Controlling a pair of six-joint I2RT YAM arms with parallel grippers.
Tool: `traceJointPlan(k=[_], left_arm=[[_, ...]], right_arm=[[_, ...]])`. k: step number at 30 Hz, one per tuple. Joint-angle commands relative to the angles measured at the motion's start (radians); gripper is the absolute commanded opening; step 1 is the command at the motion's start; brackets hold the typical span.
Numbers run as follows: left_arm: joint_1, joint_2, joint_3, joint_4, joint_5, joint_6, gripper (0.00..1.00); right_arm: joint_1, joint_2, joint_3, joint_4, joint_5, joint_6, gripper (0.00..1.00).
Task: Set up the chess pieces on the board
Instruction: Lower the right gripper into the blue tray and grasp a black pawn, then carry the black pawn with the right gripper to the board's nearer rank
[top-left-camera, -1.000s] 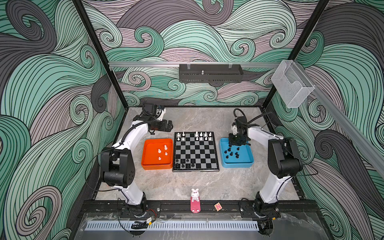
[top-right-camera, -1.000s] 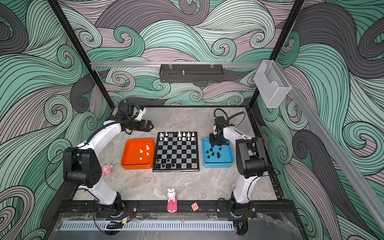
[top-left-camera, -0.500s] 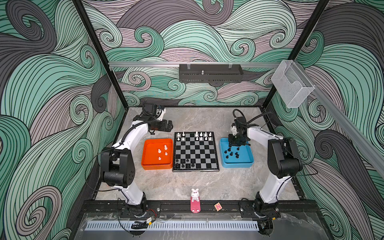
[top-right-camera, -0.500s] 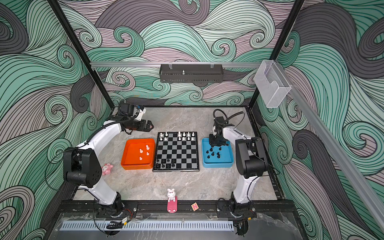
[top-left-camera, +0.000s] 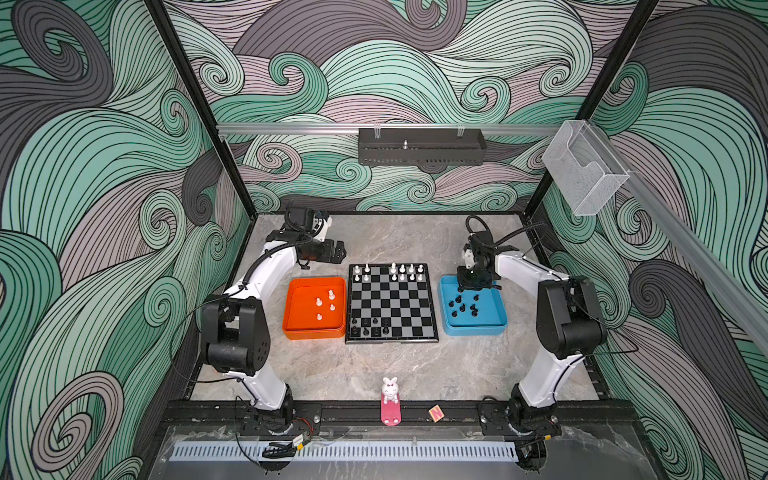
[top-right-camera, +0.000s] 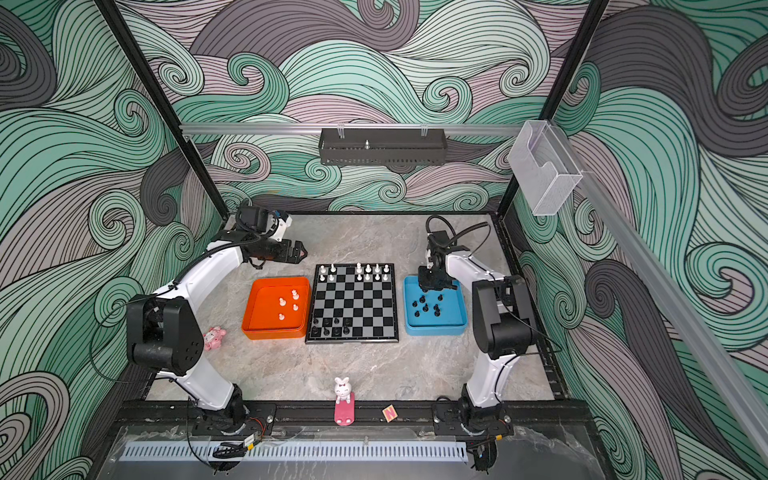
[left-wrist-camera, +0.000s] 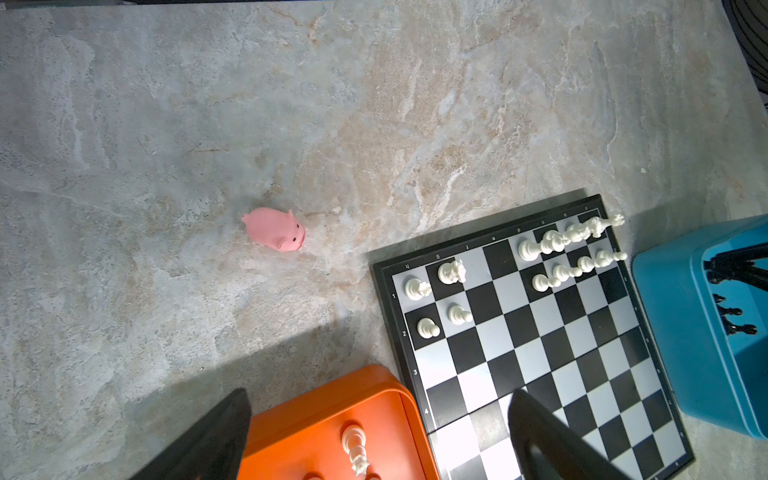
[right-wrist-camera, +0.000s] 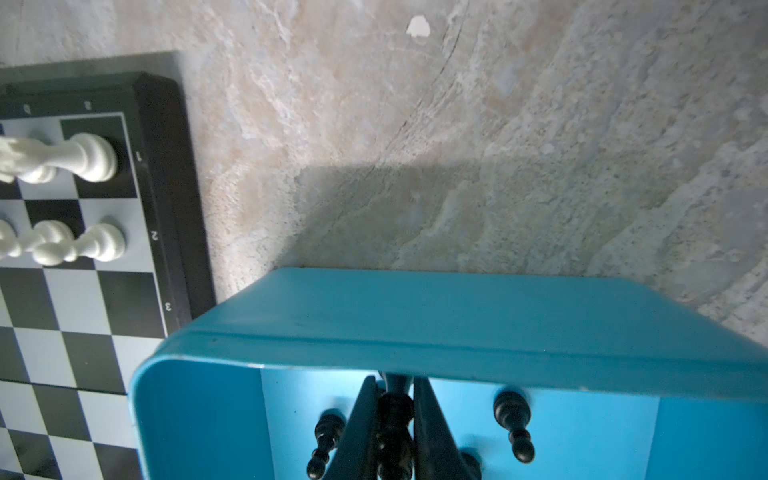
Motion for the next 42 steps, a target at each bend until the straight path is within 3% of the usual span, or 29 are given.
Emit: traceJointPlan(k=[1,22,30,42], left_arm=[[-0.009,-0.020,0.009,-0.021,0.002,0.010,0.99],[-0.011,-0.014,0.011,-0.022,0.000,0.005,0.99],[-0.011,-0.008,0.013,-0.021,0.003,0.002,0.99],[-0.011,-0.002,0.006,-0.019,-0.039,0.009,0.99]], right_arm=[[0.005,-0.041,0.022,-0.022,0.023,-0.011,0.15],[0.051,-0.140,0.078,-0.136,0.023,-0.025,0.15],[0.147,-0.213,0.094,-0.191,0.017,-0.017,0.15],[0.389,-0.191,0.075,-0.209,-0.008,0.030,0.15]])
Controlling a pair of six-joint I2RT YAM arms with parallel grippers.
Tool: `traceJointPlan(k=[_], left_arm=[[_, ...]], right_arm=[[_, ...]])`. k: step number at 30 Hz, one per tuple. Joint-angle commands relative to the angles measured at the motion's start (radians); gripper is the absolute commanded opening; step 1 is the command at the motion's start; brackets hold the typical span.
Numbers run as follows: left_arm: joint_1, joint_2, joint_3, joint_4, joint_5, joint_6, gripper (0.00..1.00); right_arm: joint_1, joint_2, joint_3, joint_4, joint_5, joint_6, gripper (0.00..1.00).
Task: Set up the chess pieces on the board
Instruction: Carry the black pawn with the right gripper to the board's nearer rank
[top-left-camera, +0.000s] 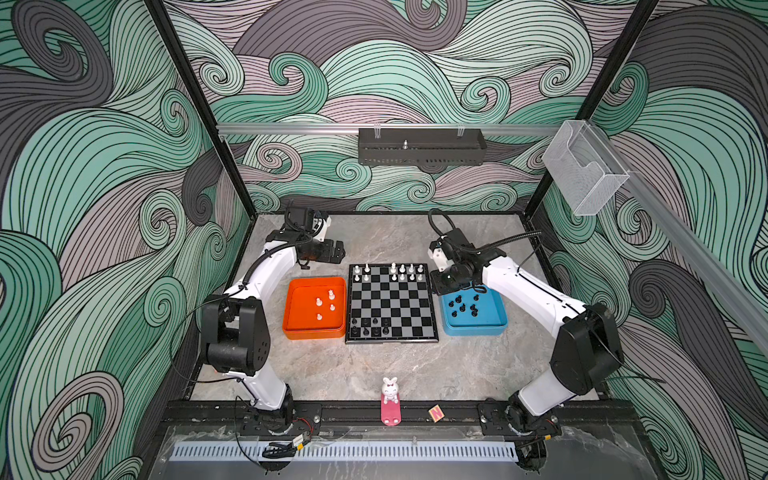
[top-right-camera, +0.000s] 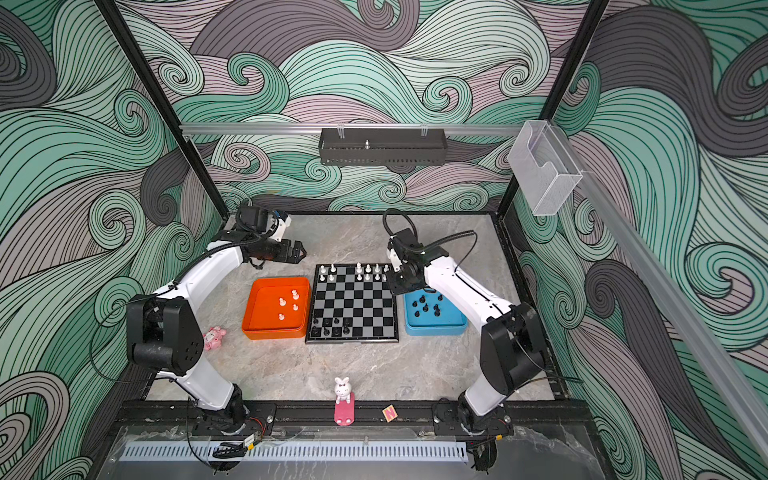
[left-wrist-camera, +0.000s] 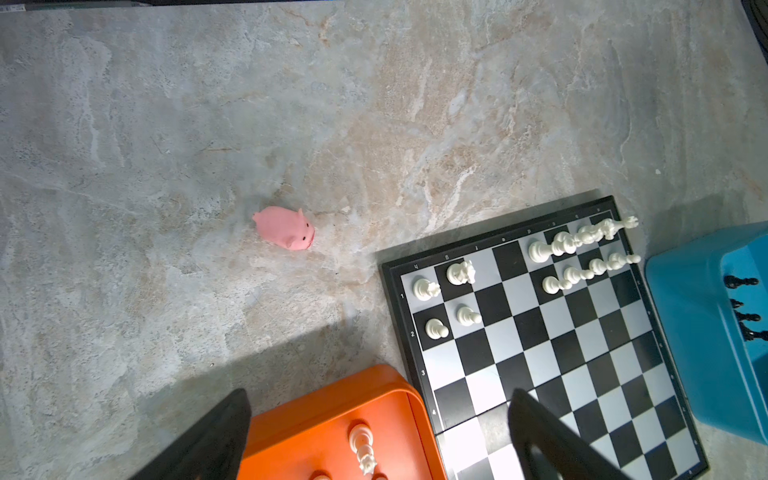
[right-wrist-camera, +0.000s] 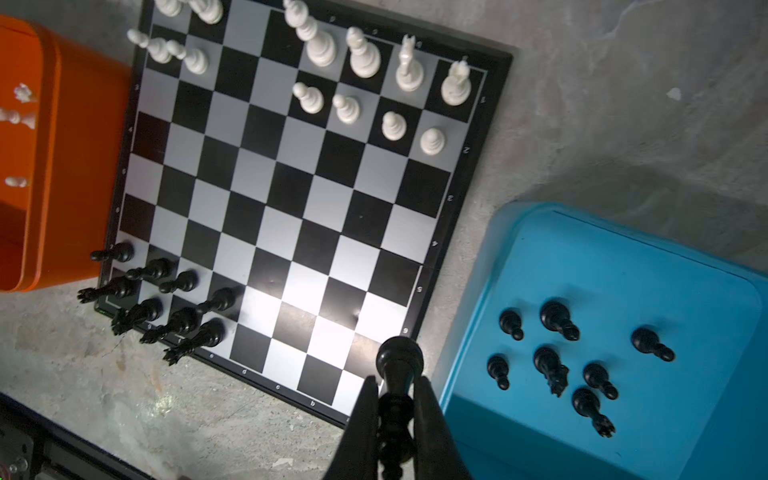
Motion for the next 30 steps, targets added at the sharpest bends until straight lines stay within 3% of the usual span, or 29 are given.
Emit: traceJointPlan(k=[1,12,30], left_arm=[[-0.010,-0.003,0.005,-0.018,-0.005,0.013,0.98],[-0.011,-0.008,0.001,-0.013,-0.002,0.012,0.99],[-0.011,-0.012,0.000,-0.012,-0.004,0.005,0.99]], right_arm=[[0.059,0.016,-0.008,-0.024,-0.016,0.032,0.15],[0.227,0.060,-0.024,-0.005,-0.022,0.079,0.15],[0.306,0.149,0.019,0.005,-0.048,0.086,0.16]])
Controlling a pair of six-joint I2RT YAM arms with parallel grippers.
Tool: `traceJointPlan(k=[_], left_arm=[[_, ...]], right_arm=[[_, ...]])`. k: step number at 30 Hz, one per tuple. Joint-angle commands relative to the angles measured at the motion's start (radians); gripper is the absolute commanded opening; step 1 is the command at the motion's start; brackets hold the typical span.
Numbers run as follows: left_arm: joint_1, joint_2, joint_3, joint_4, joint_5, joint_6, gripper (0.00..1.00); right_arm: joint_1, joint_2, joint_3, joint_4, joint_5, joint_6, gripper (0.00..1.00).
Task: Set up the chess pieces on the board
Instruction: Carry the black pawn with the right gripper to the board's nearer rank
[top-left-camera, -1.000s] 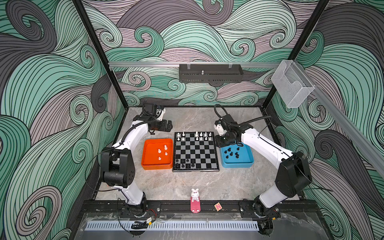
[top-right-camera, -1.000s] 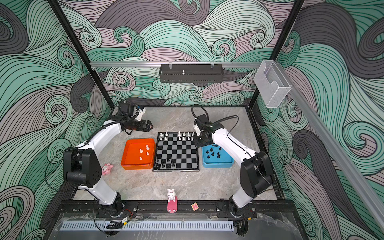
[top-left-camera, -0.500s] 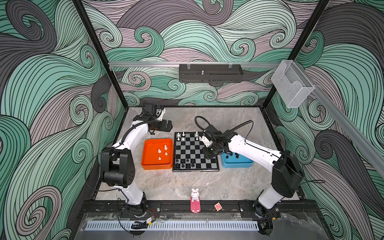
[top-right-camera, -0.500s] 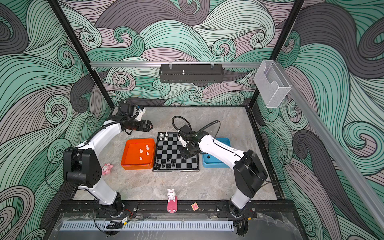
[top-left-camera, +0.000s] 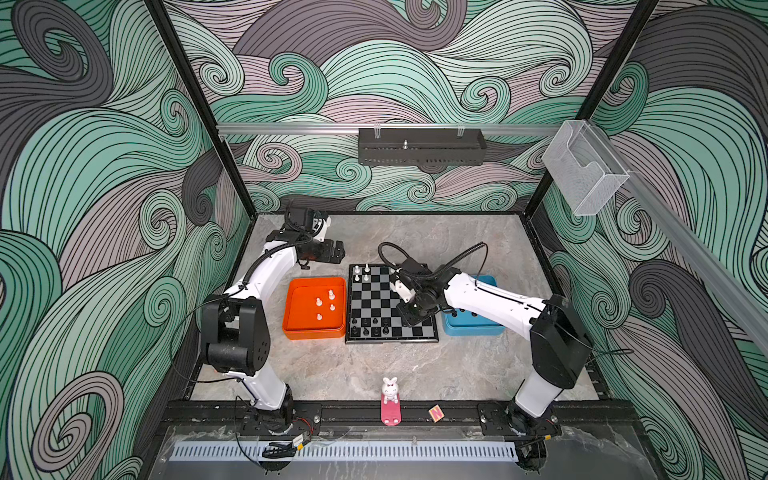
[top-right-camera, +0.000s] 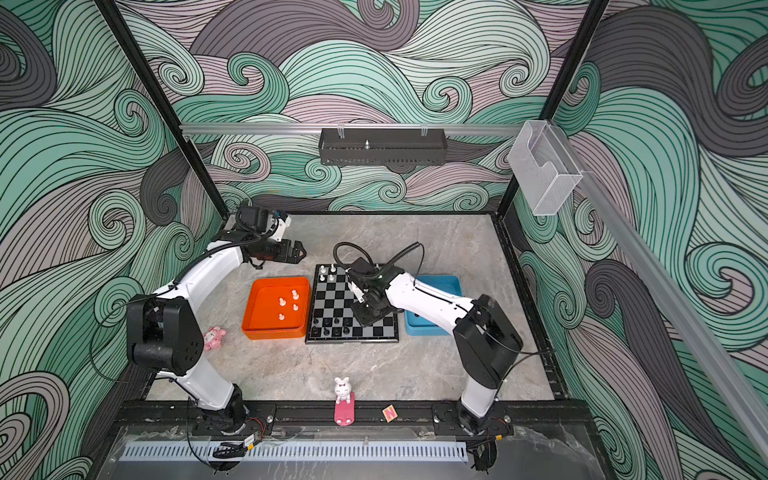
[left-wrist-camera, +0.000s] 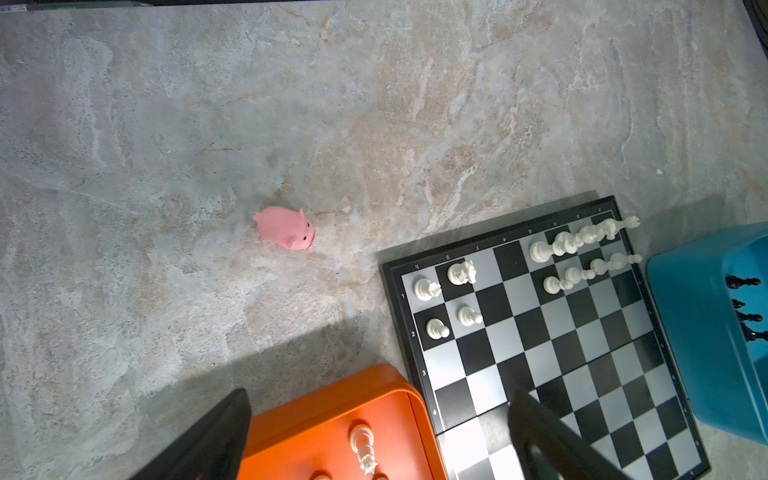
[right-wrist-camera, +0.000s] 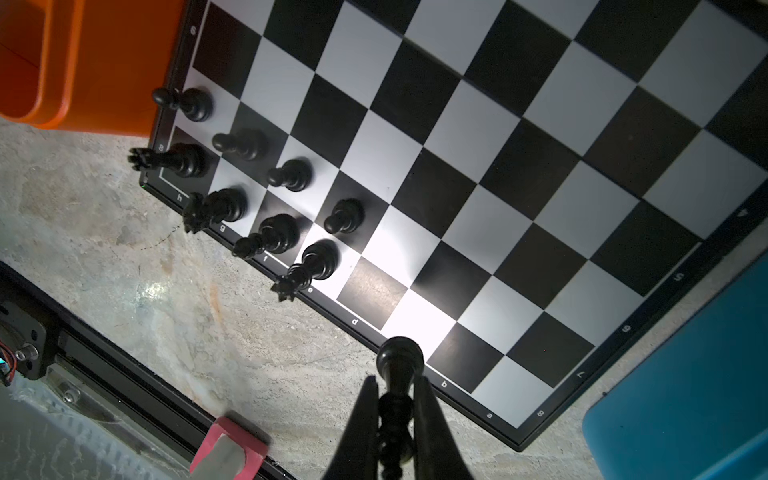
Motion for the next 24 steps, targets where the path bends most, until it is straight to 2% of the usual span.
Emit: traceJointPlan(k=[1,24], left_arm=[[-0.011,-0.011,0.001,-0.012,-0.004,0.005,0.99],[-0.012,-0.006,0.005,-0.015,-0.015,0.004,0.99]], right_arm=[[0.013,0.027,0.031,0.003,-0.017,0.017,0.16],[0.032,0.091,0.056,0.027,-0.061,0.035,0.16]])
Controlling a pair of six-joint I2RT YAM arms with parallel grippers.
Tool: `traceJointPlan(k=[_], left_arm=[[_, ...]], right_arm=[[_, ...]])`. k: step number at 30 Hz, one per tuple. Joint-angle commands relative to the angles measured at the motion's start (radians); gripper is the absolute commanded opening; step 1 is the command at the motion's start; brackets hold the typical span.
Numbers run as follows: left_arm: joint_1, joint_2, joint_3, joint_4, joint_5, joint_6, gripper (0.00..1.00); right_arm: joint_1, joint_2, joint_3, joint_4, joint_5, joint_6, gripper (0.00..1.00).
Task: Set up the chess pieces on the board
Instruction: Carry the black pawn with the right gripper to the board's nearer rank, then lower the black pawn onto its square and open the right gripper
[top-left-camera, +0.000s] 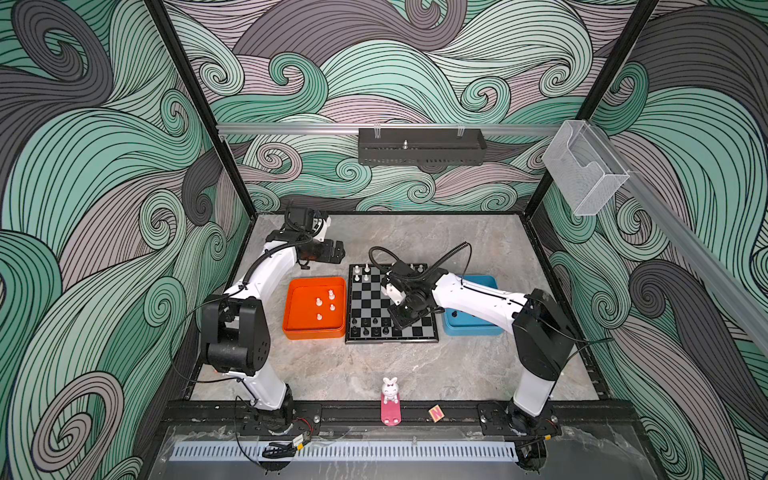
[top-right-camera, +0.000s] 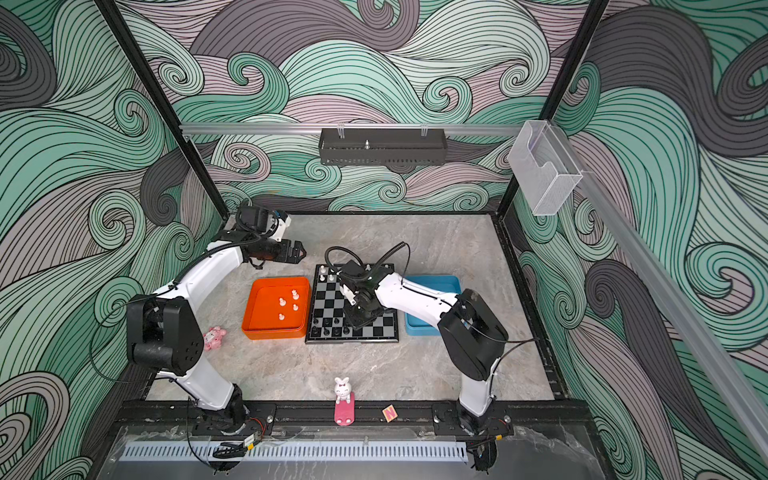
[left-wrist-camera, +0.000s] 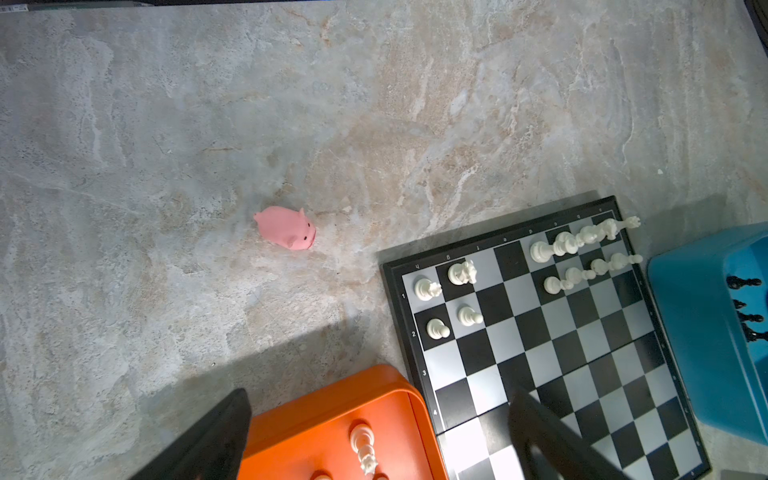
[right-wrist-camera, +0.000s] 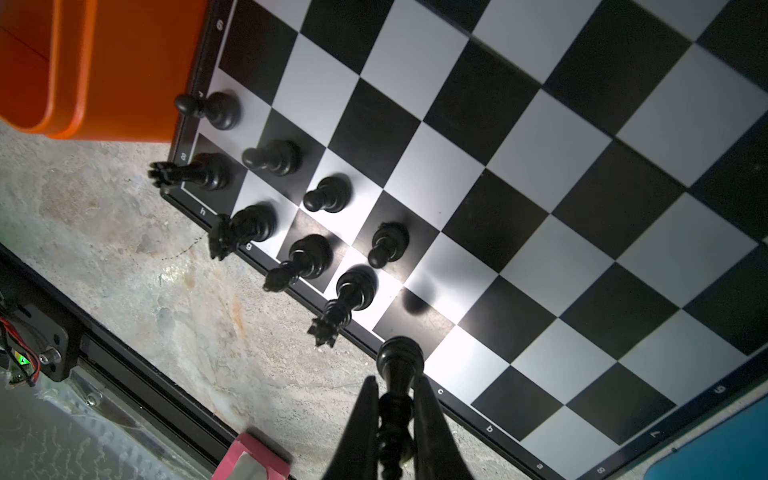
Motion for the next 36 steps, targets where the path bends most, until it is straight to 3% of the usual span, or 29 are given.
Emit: traceJointPlan(k=[1,36], left_arm=[[-0.011,-0.007,0.006,-0.015,-0.013,0.004,0.98],[-0.011,-0.007,0.006,-0.013,-0.008,0.001,0.99]], right_arm=[[0.006,0.012,0.014,0.000,-0.011,0.018,0.16],[0.006,0.070,0.010,0.005,0.019,0.058,0.17]])
